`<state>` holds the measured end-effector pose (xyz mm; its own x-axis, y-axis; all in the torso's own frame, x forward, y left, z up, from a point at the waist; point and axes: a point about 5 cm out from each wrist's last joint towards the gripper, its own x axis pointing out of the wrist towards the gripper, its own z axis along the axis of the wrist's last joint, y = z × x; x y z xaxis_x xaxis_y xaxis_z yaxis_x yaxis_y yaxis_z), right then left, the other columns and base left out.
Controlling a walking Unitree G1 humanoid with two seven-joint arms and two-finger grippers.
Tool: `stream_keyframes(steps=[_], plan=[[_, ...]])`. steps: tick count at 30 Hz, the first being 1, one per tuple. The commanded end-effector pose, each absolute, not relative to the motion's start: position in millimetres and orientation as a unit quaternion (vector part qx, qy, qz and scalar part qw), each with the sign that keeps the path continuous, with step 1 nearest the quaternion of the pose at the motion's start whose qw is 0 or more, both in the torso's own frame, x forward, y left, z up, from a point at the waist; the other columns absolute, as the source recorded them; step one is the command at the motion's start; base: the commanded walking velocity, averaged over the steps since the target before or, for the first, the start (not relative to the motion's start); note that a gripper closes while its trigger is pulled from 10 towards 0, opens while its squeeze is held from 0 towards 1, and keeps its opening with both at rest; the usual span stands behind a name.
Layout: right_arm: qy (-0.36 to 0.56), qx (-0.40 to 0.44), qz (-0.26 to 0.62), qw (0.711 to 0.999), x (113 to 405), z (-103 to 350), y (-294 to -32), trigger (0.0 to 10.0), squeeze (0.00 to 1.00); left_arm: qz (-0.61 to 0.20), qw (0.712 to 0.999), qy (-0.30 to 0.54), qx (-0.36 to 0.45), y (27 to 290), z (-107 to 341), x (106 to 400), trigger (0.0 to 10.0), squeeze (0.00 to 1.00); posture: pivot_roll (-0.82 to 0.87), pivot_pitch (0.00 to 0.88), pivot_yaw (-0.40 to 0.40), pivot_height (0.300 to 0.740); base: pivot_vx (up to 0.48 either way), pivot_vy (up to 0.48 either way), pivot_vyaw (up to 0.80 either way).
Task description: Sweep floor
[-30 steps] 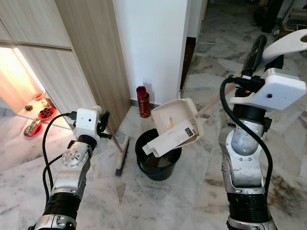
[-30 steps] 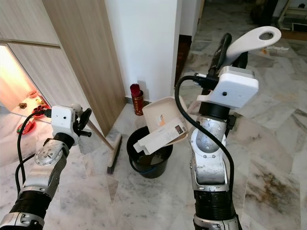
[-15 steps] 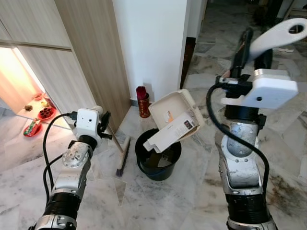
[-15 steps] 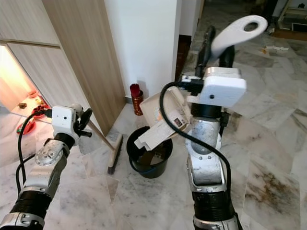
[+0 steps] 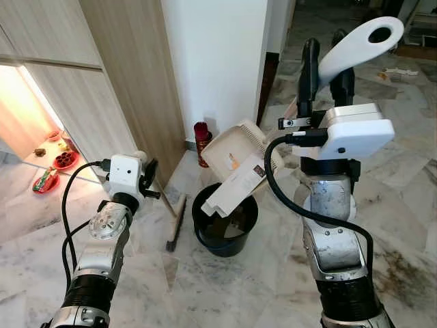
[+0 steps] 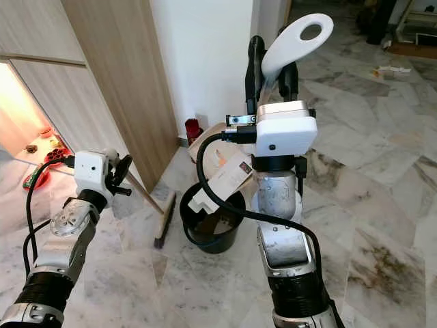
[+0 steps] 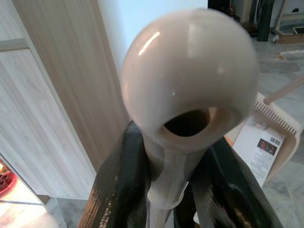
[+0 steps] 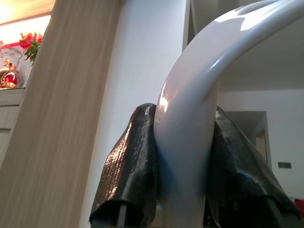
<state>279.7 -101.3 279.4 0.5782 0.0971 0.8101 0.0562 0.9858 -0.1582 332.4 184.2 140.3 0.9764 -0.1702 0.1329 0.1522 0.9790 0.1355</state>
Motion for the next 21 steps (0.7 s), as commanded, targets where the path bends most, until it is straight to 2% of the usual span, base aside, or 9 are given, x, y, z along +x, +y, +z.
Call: stream_keyframes(steps=[1,15,21], plan=[[-0.526,-0.085,0.027,0.846,264,301,-94,10.0,0.00,-0.083,0.988,-0.116,0.066,183,155,331,10.0,0.00,0.09,0.074,0.038,0.740,0.000,0.000,0.00],[-0.522,-0.107,0.010,0.846,265,299,-96,10.0,0.00,-0.085,0.988,-0.115,0.066,183,155,331,10.0,0.00,0.09,0.076,0.039,0.740,0.000,0.000,0.00],[-0.493,-0.152,-0.081,0.853,273,297,-123,10.0,0.00,-0.086,0.988,-0.112,0.067,183,153,330,10.0,0.00,0.09,0.078,0.039,0.740,0.000,0.000,0.00]])
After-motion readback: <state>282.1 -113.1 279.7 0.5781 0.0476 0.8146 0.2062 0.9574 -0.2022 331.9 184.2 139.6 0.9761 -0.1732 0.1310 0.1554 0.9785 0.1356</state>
